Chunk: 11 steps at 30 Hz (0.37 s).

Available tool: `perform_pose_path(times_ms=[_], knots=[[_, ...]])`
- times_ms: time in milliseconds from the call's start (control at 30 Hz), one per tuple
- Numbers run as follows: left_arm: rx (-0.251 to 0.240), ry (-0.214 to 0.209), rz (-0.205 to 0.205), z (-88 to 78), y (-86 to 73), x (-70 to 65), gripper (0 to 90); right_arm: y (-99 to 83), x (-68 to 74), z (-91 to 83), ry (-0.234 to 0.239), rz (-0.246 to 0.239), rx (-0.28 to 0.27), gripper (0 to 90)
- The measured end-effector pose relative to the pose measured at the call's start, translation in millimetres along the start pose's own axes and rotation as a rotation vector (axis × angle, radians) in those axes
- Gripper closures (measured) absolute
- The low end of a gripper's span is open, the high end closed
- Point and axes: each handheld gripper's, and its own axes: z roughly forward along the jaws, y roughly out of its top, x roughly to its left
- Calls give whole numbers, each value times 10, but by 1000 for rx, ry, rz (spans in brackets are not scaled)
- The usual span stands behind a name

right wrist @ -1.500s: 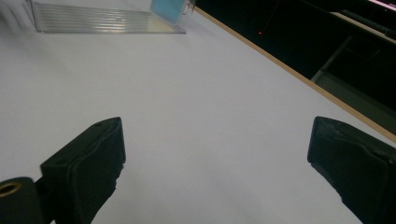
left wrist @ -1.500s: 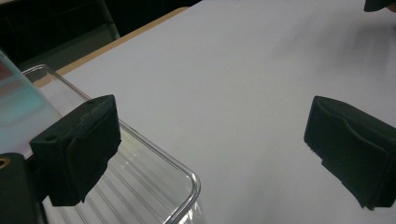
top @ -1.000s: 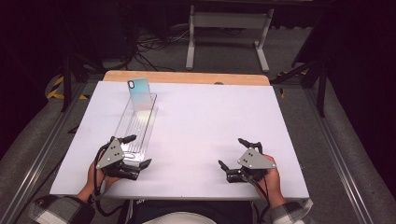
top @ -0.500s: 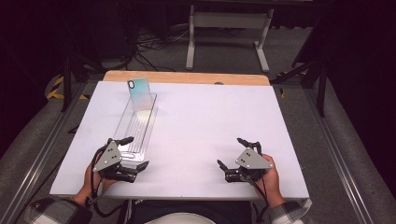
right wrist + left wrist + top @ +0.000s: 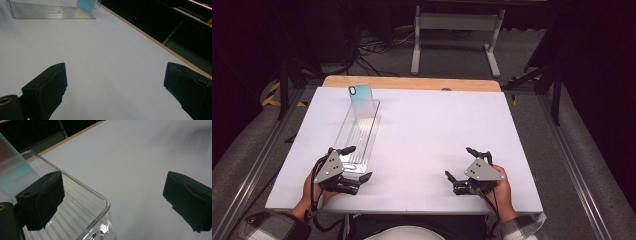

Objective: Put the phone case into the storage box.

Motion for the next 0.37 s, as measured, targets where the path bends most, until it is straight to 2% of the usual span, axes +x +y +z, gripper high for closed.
perform_pose_path(times_ms=[167,300,367], knots=[[5,2,5,9,15,-2,43,-17,4,-5,-1,-11,7,54],[7,6,9,11,15,3,43,-24,-25,-8,-7,6,7,53],[0,10,-1,11,12,9,43,-25,-37,-8,-8,19,8,52]])
